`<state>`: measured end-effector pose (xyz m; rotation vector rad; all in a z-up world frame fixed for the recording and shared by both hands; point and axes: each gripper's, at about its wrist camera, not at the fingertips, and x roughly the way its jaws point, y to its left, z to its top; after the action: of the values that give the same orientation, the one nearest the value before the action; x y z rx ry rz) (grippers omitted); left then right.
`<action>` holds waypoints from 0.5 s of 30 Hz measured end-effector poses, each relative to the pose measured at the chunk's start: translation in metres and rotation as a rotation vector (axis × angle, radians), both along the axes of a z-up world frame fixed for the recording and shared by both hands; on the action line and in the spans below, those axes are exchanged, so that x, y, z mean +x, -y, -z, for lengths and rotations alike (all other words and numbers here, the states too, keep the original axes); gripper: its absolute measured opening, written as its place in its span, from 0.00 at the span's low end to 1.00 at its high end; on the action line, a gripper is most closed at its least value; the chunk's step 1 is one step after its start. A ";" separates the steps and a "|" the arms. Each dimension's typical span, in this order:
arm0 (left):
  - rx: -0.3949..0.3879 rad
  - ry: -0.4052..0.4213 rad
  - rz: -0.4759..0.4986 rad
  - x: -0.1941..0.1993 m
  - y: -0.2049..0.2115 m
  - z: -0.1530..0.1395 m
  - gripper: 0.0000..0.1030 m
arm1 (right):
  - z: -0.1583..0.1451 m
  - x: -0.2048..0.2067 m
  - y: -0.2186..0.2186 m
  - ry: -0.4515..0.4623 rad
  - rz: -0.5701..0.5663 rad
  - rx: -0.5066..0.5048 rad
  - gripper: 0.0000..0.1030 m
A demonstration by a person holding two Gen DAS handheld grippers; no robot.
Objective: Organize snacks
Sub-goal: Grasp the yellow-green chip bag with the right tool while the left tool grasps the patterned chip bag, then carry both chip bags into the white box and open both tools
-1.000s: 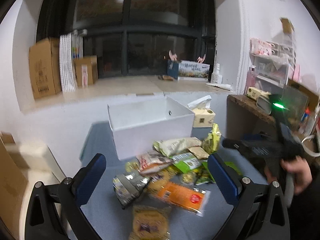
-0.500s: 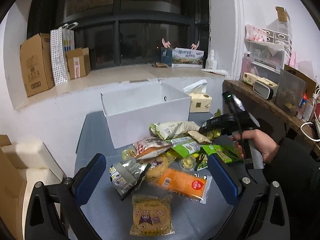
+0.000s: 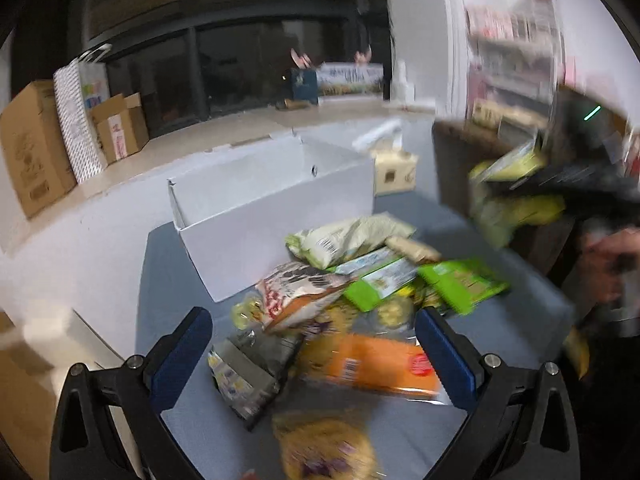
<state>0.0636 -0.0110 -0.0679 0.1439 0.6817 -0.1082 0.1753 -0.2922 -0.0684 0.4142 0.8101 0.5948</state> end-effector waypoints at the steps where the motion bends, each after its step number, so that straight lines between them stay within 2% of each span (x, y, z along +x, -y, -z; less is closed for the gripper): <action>1: 0.042 -0.019 0.002 0.010 0.003 0.006 1.00 | -0.003 -0.007 0.001 0.010 -0.006 0.019 0.35; 4: 0.121 -0.057 0.027 0.036 0.011 0.020 1.00 | -0.018 -0.033 0.006 0.054 -0.017 0.032 0.34; 13: 0.299 -0.104 0.051 0.084 0.022 0.053 0.99 | -0.028 -0.052 0.012 0.076 -0.048 0.097 0.32; 14: 0.313 -0.120 0.058 0.089 0.022 0.057 0.87 | -0.029 -0.053 0.011 0.079 -0.051 0.098 0.32; 15: 0.316 -0.129 0.059 0.091 0.023 0.060 0.65 | -0.029 -0.054 0.011 0.083 -0.052 0.099 0.32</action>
<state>0.1546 -0.0338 -0.1281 0.4642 0.8212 -0.0663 0.1216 -0.3031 -0.0390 0.4567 0.7161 0.6979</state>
